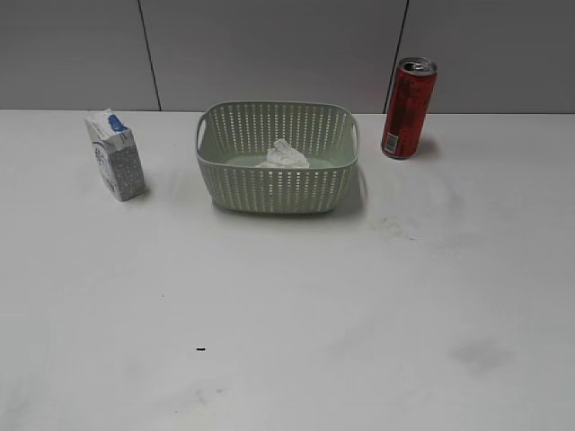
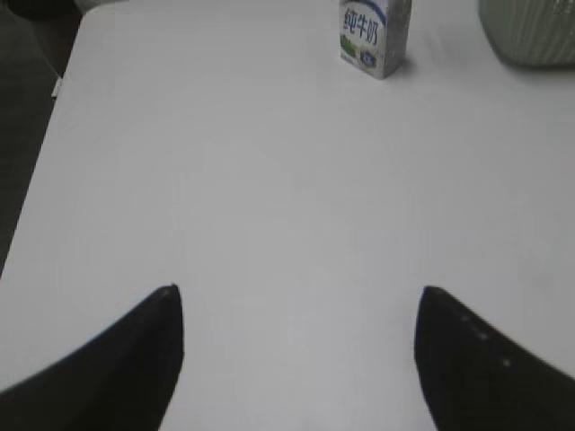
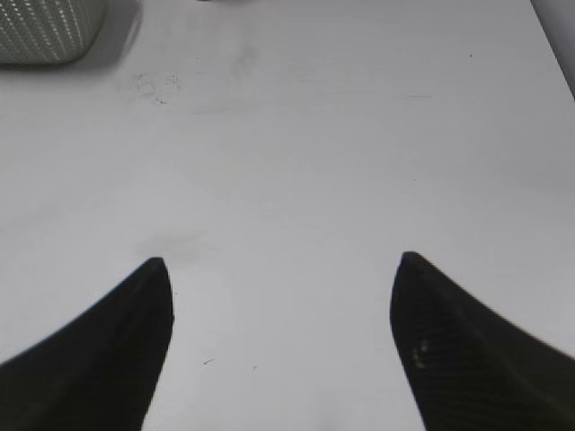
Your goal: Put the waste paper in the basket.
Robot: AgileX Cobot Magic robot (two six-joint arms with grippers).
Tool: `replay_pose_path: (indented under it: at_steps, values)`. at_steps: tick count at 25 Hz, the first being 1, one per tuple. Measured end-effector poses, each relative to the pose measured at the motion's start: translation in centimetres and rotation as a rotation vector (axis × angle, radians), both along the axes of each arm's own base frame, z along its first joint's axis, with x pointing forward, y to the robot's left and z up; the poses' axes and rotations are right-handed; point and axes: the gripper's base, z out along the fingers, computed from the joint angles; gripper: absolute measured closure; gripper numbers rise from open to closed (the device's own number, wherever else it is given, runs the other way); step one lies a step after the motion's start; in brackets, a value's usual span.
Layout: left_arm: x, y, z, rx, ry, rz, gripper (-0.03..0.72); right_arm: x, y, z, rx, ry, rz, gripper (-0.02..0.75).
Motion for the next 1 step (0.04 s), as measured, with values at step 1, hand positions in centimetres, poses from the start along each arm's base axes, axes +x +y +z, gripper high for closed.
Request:
replay_pose_path:
  at_steps: [1]
  values:
    - [-0.38,0.04,0.04,-0.003,-0.024,0.0,0.098,0.0,0.0,0.0,0.0,0.0,0.0,0.167]
